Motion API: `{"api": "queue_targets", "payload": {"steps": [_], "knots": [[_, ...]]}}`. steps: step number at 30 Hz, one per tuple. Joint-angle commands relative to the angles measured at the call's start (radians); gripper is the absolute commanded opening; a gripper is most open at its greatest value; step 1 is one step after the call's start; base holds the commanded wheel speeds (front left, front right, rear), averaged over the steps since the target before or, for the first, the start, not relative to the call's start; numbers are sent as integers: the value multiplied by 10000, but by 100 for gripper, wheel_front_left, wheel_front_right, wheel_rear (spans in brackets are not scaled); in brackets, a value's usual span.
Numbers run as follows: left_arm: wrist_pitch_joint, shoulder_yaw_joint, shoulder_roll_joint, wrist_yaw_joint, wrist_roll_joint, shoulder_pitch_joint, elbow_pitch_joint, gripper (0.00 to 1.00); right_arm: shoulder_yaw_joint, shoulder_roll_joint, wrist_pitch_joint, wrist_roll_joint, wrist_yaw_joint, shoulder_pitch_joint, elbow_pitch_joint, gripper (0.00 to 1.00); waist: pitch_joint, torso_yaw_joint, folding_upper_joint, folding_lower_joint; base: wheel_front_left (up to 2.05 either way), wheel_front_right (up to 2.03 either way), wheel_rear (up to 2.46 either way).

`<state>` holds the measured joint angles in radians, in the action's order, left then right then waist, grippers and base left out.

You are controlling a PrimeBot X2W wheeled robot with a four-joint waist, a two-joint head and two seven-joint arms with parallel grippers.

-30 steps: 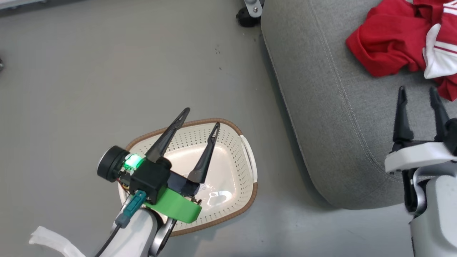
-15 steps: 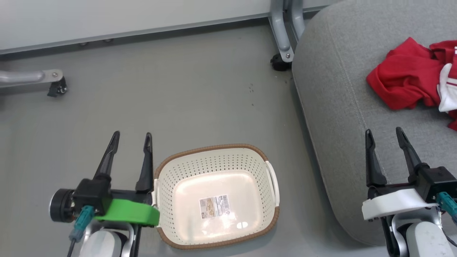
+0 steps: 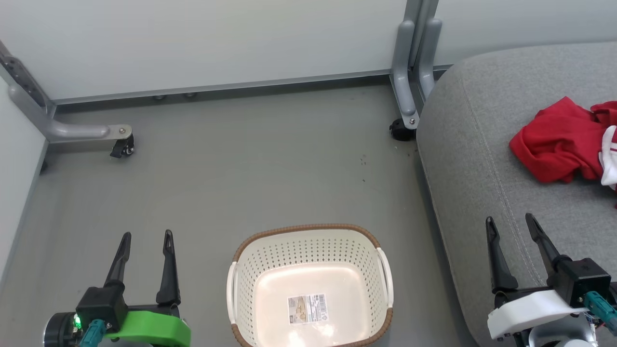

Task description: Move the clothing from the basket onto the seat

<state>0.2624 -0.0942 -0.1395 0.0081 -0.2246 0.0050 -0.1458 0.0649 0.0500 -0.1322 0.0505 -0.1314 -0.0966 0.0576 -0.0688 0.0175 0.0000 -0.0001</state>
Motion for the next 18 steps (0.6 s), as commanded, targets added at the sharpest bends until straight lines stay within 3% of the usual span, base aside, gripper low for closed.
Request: {"api": "queue_targets", "payload": {"steps": [1, 18], "knots": [[32, 69, 46, -71, 138, 208, -41, 100, -23, 16, 56, 65, 13, -227, 120, 100, 280, -70, 0, 1, 0, 0, 0], [33, 206, 342, -540, 623, 876, -465, 100, -279, 16, 565, 242, 13, -1073, 706, 100, 922, 19, 0, 1, 0, 0, 0]]}}
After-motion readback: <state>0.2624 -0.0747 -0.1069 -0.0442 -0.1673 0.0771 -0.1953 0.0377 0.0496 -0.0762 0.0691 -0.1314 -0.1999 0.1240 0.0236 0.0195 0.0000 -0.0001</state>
